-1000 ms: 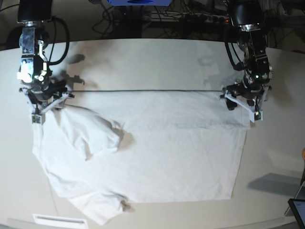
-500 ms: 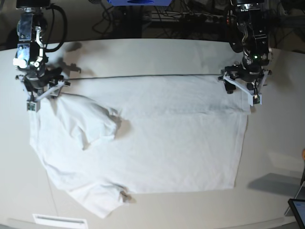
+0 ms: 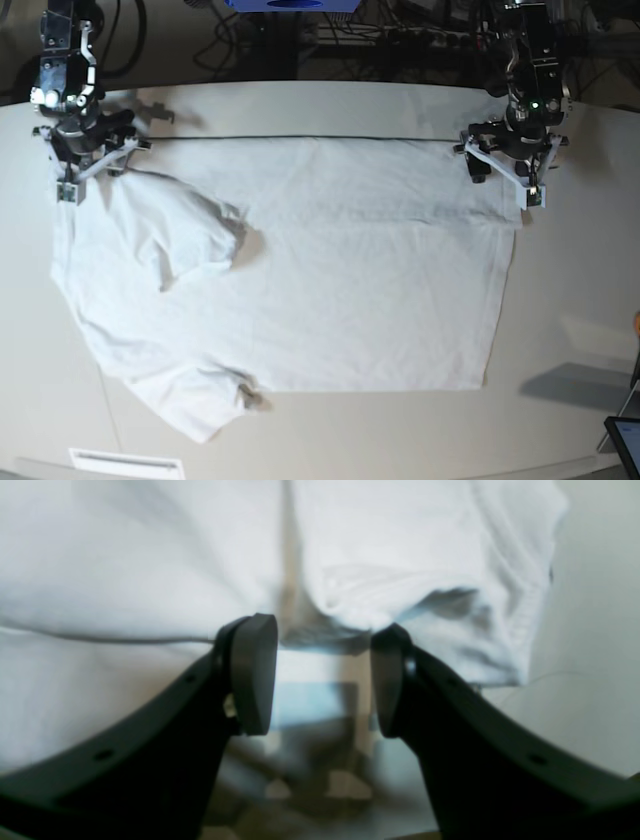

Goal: Fold the T-shirt properly
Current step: 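Pull the grasped edge back toward the robot with both grippers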

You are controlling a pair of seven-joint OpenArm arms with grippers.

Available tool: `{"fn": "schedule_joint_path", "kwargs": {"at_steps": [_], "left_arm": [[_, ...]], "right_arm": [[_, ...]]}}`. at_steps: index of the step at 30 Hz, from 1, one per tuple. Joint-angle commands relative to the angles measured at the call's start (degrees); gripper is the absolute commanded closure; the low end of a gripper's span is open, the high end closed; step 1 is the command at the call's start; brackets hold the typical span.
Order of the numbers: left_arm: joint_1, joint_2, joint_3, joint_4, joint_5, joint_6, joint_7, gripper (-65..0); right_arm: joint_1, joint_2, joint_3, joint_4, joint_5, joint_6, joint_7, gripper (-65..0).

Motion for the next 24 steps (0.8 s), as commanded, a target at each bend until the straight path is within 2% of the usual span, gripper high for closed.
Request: {"fn": "schedule_joint_path", "kwargs": {"at_steps": [1, 10, 24], "left_arm": [[1.3, -0.5, -0.1, 0.4, 1.1, 0.0, 2.2, -42.7], [4.6, -0.3, -0.1, 3.6, 1.1, 0.0, 2.0, -42.7], [4.5, -0.4, -0.2, 4.3, 1.1, 0.0, 2.2, -42.7]], "right_arm": [[-0.1, 0.6, 0.3, 1.1, -0.2, -0.2, 0.2, -29.2], [-1.8, 0.5, 0.3, 1.2, -0.1, -0.2, 0.3, -29.2], [-4.8, 0.5, 0.4, 5.0, -0.1, -0.3, 0.2, -29.2]]}}
